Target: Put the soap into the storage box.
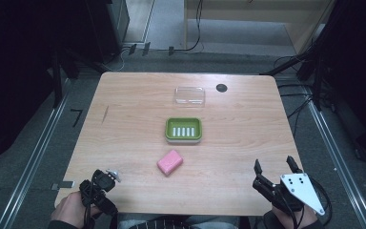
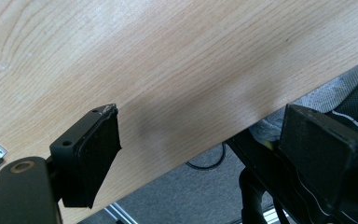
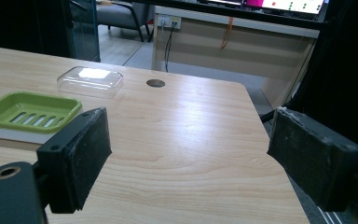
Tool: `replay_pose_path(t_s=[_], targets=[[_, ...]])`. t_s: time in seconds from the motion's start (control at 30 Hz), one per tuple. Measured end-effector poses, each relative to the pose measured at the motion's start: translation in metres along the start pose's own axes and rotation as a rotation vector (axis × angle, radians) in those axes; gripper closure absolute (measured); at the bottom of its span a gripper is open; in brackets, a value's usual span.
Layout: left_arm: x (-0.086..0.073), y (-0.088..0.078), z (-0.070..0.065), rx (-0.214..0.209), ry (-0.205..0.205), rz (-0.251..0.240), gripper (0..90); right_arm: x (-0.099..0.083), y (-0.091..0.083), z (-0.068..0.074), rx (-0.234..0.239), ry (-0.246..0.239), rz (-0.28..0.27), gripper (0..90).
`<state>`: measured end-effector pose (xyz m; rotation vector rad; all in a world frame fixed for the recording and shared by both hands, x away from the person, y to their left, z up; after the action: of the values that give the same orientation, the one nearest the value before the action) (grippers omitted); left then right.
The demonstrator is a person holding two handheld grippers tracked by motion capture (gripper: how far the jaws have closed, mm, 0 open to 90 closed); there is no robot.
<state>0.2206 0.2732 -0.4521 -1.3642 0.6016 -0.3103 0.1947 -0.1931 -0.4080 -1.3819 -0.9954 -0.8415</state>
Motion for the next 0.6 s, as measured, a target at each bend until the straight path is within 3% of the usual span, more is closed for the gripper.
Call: replay_pose_path(t_s=[0.6], targets=[[0.0003,-0.0005,-0.0011,-0.001,0.018,-0.001,12.9,-0.0004,-0.0014,-0.0004,-0.003,0.003,0.0,12.7]])
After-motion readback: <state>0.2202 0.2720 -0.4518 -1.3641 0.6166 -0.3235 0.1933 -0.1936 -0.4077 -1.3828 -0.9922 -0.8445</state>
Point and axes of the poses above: each handheld gripper's, and its own axes: y roughly forward along the jaws, x roughly out of its top, z roughly to its left, the point moved 1 cm from there along y, roughly forward along the jaws, and after that the axes turned 9 degrees about z, right-handed, at the moved point
